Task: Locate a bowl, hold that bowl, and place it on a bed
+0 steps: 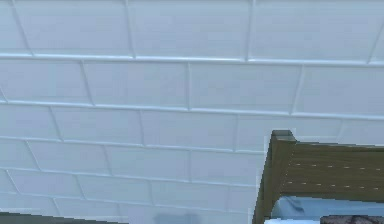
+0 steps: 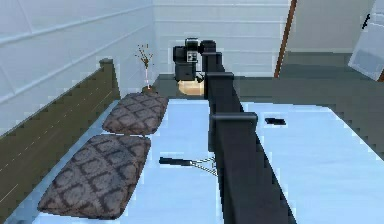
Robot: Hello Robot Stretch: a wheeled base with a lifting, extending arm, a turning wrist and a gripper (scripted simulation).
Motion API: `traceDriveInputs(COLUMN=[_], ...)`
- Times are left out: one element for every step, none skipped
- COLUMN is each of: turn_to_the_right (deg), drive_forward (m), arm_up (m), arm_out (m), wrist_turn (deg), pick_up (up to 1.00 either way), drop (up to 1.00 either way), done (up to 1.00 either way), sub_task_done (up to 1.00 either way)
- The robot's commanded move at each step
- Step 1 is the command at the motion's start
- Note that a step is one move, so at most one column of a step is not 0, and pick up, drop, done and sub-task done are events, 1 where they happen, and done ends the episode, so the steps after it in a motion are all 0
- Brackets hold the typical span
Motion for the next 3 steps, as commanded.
traceDriveInputs(turn_to_the_right=[0.0, 0.0, 0.0], drive_forward=[0.00, 0.00, 0.00], arm_up=[0.00, -0.26, -0.32], arm_out=[0.00, 0.00, 0.00], wrist_turn=[12.0, 0.0, 0.0], pick_up=[0.00, 0.00, 0.00], drop=[0.00, 0.00, 0.00], done=[0.00, 0.00, 0.00], sub_task_done=[0.00, 0.00, 0.00])
